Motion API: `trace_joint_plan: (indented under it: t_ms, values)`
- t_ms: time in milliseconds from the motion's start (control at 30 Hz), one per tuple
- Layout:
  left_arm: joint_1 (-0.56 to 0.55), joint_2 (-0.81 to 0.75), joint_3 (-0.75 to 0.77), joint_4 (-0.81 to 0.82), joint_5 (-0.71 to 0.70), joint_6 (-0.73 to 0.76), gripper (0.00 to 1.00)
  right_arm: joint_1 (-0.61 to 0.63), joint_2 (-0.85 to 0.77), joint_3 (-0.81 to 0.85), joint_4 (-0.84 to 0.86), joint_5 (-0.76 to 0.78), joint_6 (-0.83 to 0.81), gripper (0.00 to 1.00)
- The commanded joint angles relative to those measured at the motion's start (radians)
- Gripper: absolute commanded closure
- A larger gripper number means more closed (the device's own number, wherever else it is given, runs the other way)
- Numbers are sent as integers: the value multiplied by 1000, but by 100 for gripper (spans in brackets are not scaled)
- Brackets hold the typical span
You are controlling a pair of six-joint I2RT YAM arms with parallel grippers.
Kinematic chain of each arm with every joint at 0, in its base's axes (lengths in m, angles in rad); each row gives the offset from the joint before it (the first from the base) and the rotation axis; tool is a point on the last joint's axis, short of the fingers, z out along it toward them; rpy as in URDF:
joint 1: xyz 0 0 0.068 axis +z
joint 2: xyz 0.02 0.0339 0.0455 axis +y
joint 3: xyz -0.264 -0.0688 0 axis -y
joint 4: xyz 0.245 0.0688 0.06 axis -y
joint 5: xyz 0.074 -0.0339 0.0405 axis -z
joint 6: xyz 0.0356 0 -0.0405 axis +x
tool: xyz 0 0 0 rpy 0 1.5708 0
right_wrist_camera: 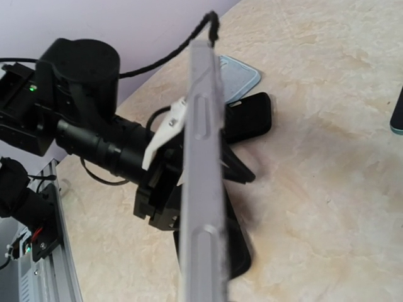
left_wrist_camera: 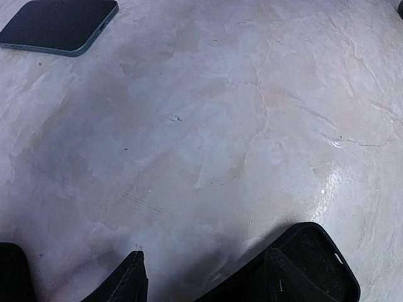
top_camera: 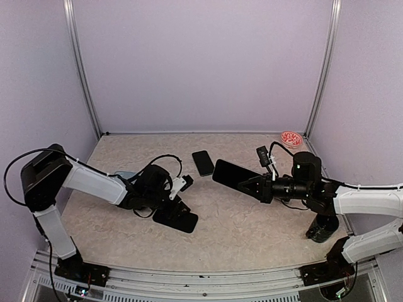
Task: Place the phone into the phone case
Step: Move the phone case to the center of the board.
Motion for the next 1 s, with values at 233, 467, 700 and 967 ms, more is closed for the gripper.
trace_joint_plan:
  t_ms: [233, 467, 700, 967]
  values:
    - [-6, 44, 24, -23, 94, 38, 51, -9, -1, -5, 61, 0, 4, 100]
    - [-13, 77, 48, -28, 139, 47, 63, -10, 4, -5, 61, 5, 2, 100]
    - [-26, 115, 76, -32, 159, 48, 75, -9, 11, -2, 63, 6, 0, 100]
    - [-37, 138, 137, -42, 156, 50, 79, -10, 15, 0, 60, 6, 2, 100]
